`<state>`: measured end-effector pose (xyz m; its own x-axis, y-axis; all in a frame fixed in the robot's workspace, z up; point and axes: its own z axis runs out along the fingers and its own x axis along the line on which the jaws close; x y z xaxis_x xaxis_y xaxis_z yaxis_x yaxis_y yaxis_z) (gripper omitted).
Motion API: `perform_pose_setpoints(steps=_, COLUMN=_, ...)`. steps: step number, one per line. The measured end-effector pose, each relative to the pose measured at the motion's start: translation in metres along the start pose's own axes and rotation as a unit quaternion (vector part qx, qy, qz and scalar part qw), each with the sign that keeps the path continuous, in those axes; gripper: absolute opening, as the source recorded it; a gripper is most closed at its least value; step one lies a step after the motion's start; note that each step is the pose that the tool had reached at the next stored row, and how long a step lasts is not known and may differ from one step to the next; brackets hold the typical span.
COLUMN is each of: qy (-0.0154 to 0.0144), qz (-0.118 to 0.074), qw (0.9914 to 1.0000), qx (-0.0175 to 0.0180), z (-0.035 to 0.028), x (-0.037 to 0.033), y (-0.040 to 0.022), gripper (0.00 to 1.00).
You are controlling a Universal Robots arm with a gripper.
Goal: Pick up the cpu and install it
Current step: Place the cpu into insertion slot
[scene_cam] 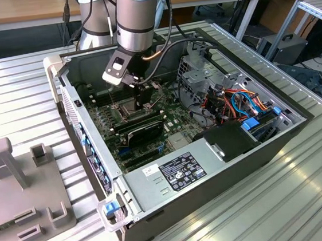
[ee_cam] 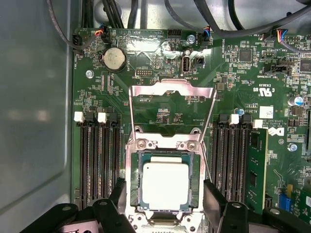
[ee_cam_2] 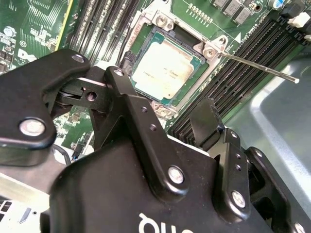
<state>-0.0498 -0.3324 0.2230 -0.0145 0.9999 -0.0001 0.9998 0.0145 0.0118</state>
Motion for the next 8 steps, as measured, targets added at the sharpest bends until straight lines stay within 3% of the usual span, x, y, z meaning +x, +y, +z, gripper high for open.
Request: perform_pose_setpoints(steps=8, qy=0.0, qz=0.0, qw=1.0, qx=0.0018, z=0.0, x=0.0, y=0.0, gripper=0.73)
